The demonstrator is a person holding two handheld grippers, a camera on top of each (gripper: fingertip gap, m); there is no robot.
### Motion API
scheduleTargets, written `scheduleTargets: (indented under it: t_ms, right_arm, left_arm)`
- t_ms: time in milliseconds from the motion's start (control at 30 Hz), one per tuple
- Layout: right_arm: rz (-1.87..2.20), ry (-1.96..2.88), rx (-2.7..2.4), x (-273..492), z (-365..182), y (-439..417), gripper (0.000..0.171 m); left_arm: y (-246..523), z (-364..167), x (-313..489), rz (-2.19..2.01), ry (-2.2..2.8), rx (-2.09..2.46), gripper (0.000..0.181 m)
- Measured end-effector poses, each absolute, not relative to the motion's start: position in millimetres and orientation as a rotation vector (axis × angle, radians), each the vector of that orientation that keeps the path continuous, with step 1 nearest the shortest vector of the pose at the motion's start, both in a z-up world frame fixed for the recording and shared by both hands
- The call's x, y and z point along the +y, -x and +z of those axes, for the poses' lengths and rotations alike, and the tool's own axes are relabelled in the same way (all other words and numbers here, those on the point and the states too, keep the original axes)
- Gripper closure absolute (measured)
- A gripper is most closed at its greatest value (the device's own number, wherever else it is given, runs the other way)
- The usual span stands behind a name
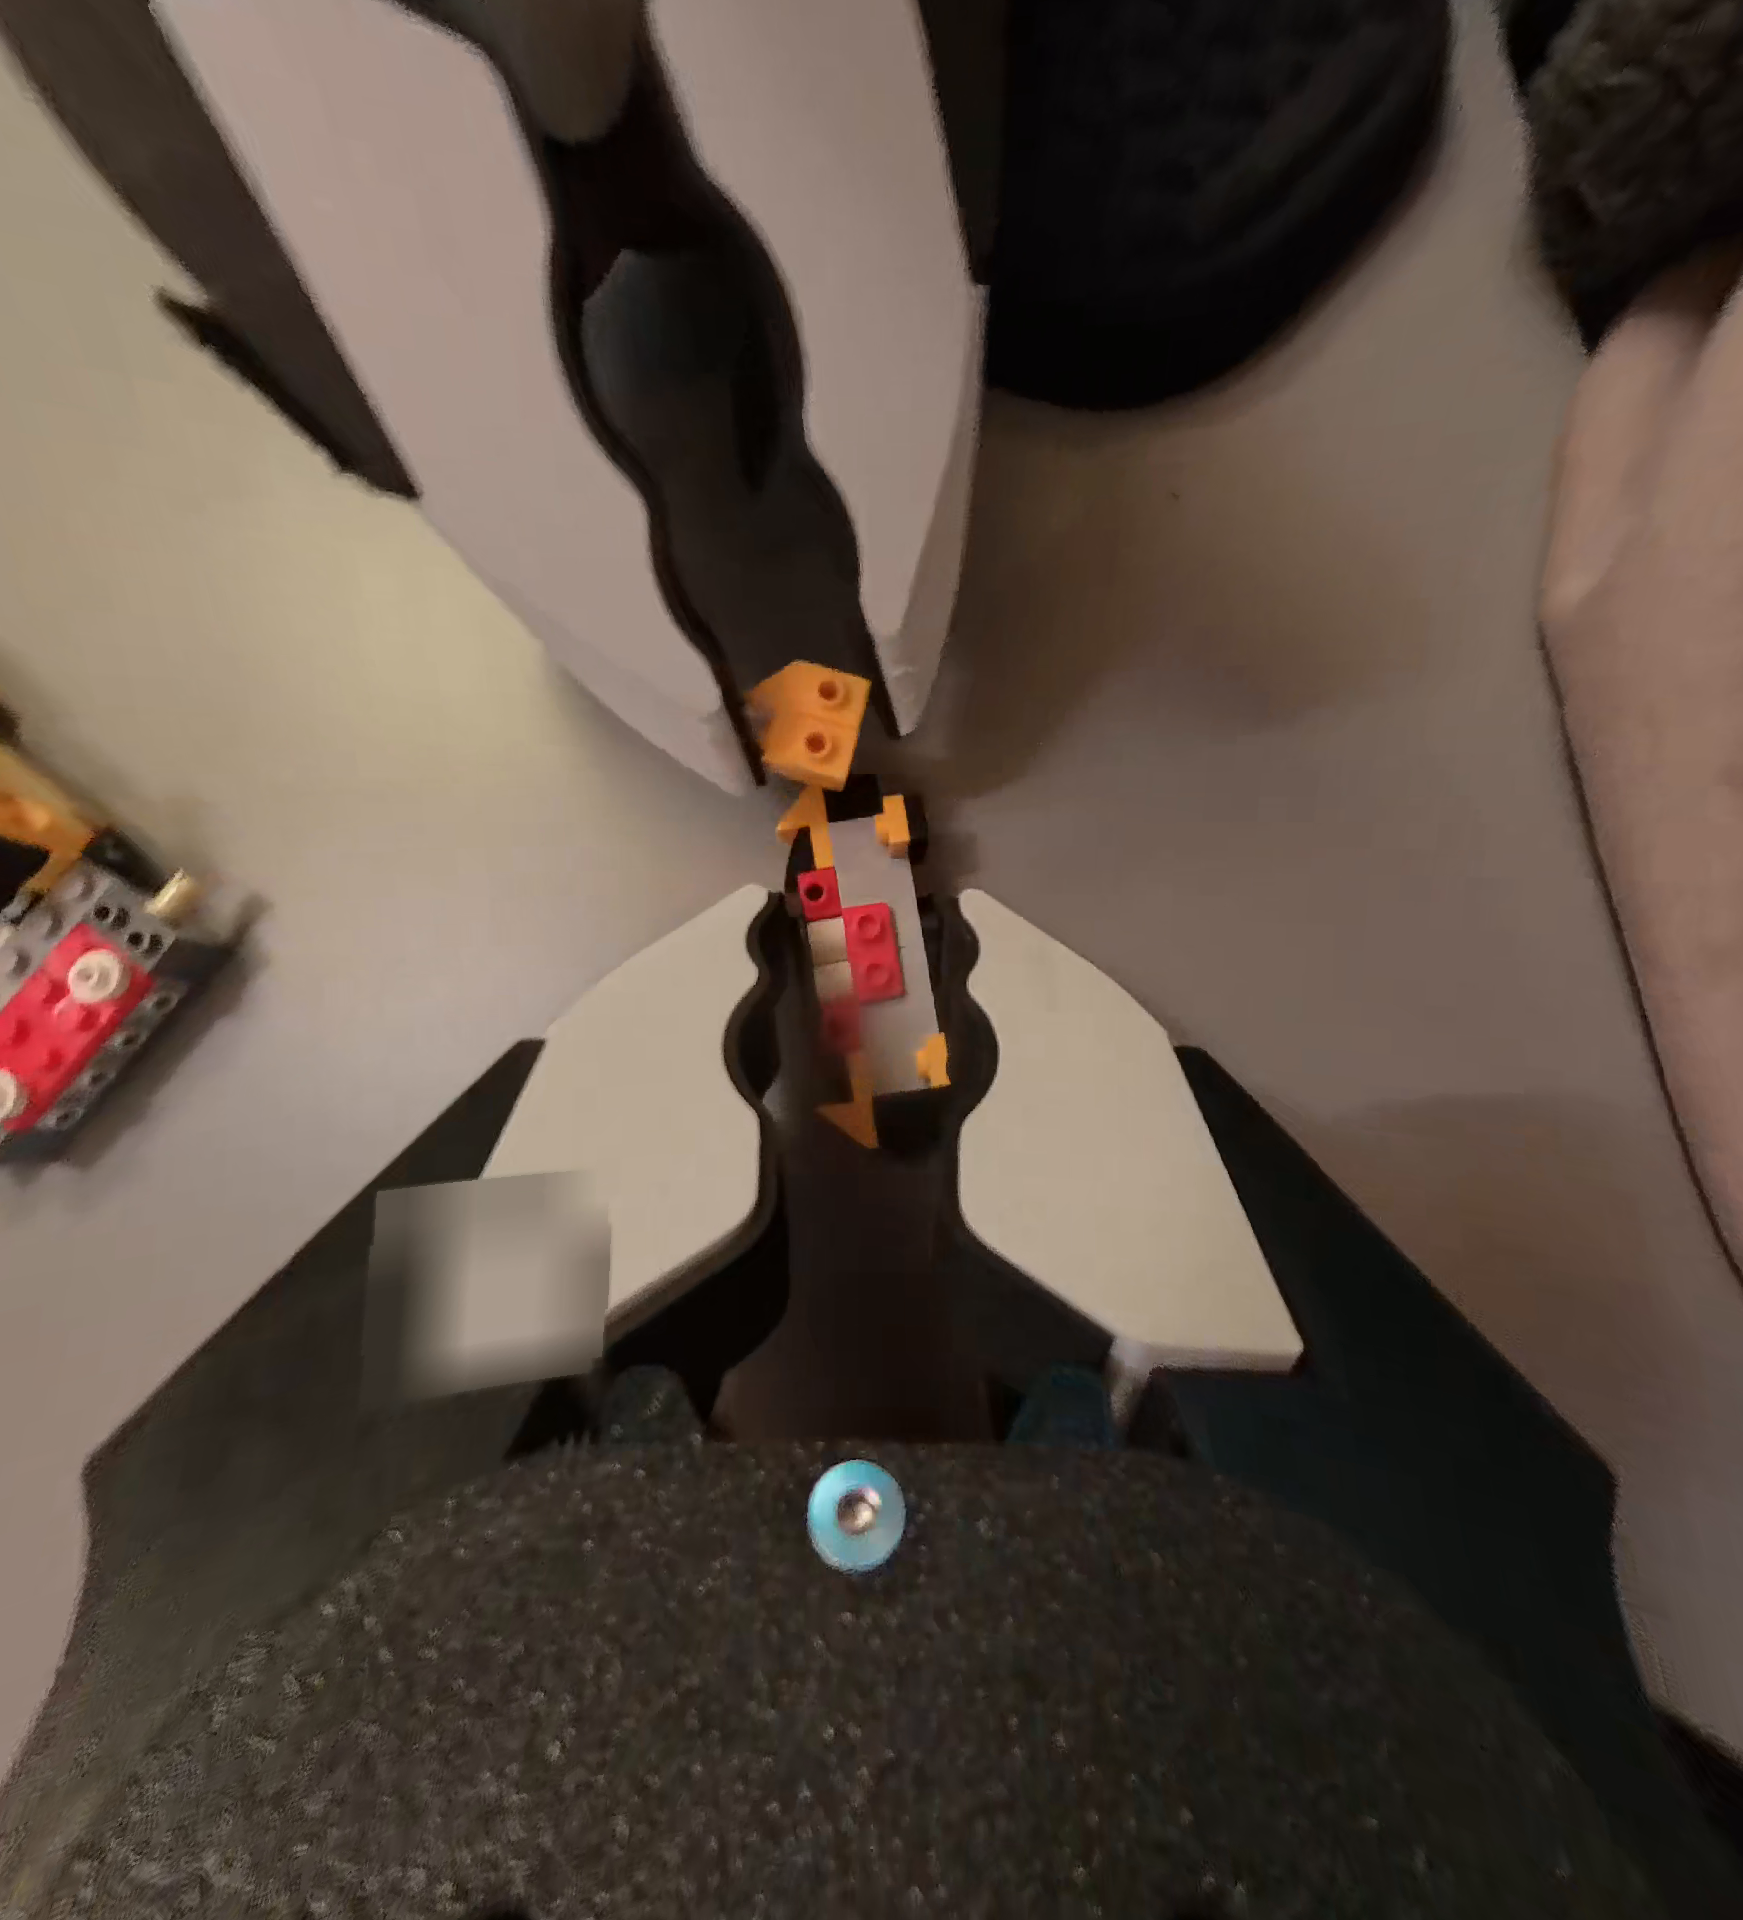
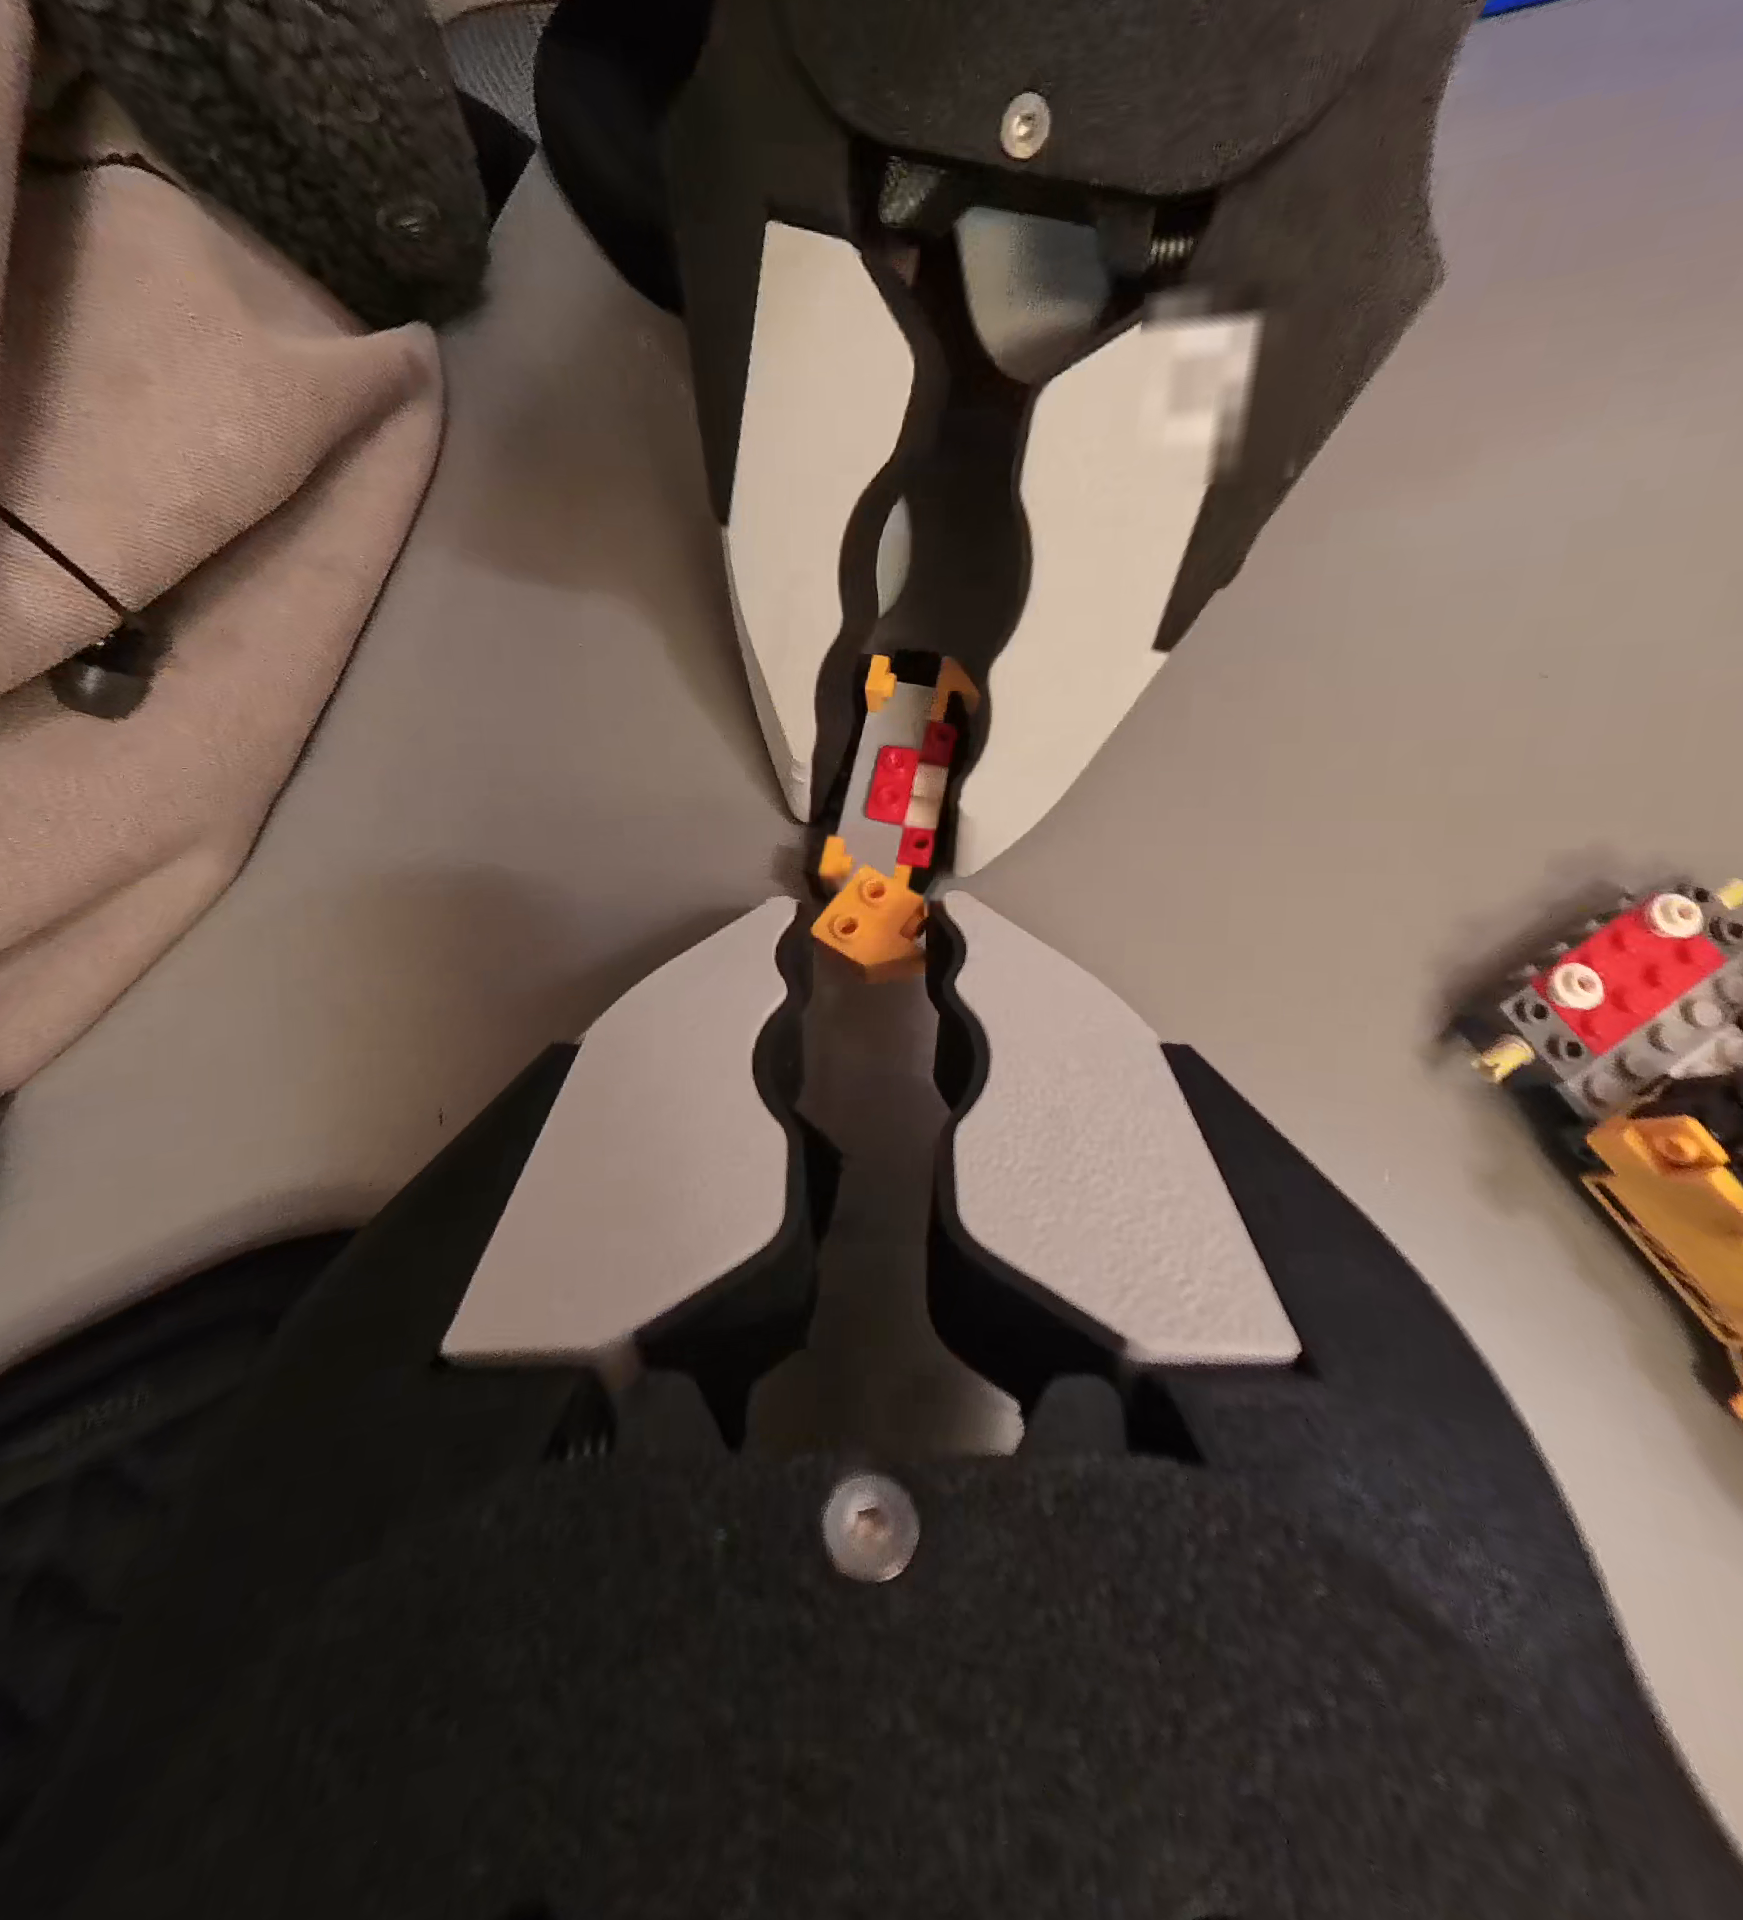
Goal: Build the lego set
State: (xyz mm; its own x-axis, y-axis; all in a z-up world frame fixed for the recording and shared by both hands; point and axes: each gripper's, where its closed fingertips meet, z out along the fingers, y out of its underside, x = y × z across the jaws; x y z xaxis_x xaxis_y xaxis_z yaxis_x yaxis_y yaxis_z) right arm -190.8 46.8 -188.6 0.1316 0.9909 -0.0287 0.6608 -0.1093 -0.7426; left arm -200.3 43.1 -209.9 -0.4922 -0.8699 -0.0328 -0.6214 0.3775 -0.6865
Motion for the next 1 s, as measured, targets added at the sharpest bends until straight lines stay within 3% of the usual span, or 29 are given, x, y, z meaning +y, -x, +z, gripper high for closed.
scheduleTargets:
  t_ms: [200, 367, 700, 1000]
  right_arm:
    - [0.794, 1.825, -1.657, 42, -192, 197, 0.15]
    - [0.817, 1.813, -1.67, 41, -193, 200, 0.15]
    - [0.815, 1.767, -1.715, 39, -195, 202, 0.15]
    - [0.821, 1.751, -1.731, 35, -195, 203, 0.15]
  left_arm:
    - [204, -209, 39, -0.917, 1.144, 2.331, 0.151]
    - [205, -209, 38, -0.914, 1.231, 2.316, 0.136]
    - [199, -206, 35, -0.973, 1.286, 2.245, 0.152]
    - [197, -203, 32, -0.999, 1.282, 2.203, 0.142]
